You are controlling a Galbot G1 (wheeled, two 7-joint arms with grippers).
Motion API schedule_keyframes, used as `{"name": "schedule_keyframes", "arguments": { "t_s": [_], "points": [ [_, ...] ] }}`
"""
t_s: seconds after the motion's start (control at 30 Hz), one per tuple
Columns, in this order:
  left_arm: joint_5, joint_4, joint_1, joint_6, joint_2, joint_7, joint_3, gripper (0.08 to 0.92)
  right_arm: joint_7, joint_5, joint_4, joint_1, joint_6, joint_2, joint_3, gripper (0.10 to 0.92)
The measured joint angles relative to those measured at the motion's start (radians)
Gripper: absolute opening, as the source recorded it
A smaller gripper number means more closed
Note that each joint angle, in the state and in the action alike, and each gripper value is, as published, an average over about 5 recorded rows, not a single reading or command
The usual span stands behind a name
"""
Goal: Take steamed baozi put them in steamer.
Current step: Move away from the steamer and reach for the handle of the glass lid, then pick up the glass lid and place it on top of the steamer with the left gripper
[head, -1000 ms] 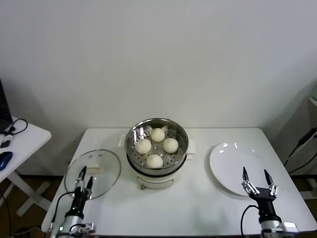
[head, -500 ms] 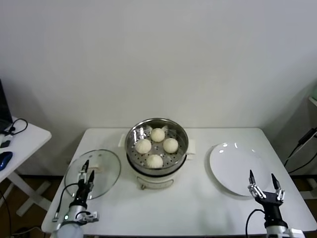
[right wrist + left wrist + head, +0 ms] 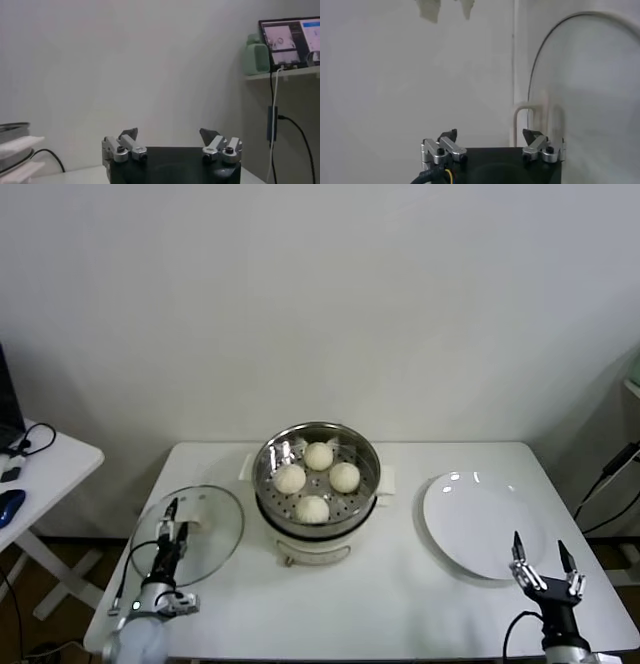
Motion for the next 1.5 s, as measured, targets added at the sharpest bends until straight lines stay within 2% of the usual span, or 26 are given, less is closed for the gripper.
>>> {"name": "schedule_keyframes", "arguments": {
  "t_s": [0.1, 0.2, 0.77, 0.9, 1.2, 1.5],
  "points": [
    [-0.005, 0.010, -0.013, -0.001, 0.002, 0.000, 0.000, 0.803, 0.002, 0.002, -0.001, -0.001, 0.001, 0.001, 0.002, 0.823],
    [-0.007, 0.021, -0.019, -0.005, 0.002, 0.000, 0.000, 0.736, 0.003, 0.003, -0.003, -0.001, 0.002, 0.002, 0.002, 0.823],
    [-0.011, 0.049, -0.022, -0.027, -0.005, -0.023, -0.012, 0.242, 0.016, 0.003, -0.011, 0.009, 0.004, 0.007, 0.001, 0.823],
    [-0.015, 0.043, -0.021, -0.029, -0.009, -0.033, -0.018, 0.152, 0.018, 0.004, -0.011, 0.011, 0.005, 0.007, 0.002, 0.823],
    [-0.046, -0.020, 0.005, -0.011, -0.001, -0.026, -0.015, 0.138, 0.019, 0.002, -0.011, 0.014, 0.005, 0.005, 0.004, 0.823],
    [-0.109, -0.200, 0.071, 0.044, 0.045, 0.059, 0.014, 0.138, 0.017, -0.010, -0.014, 0.016, 0.003, 0.003, -0.006, 0.823]
  ]
}}
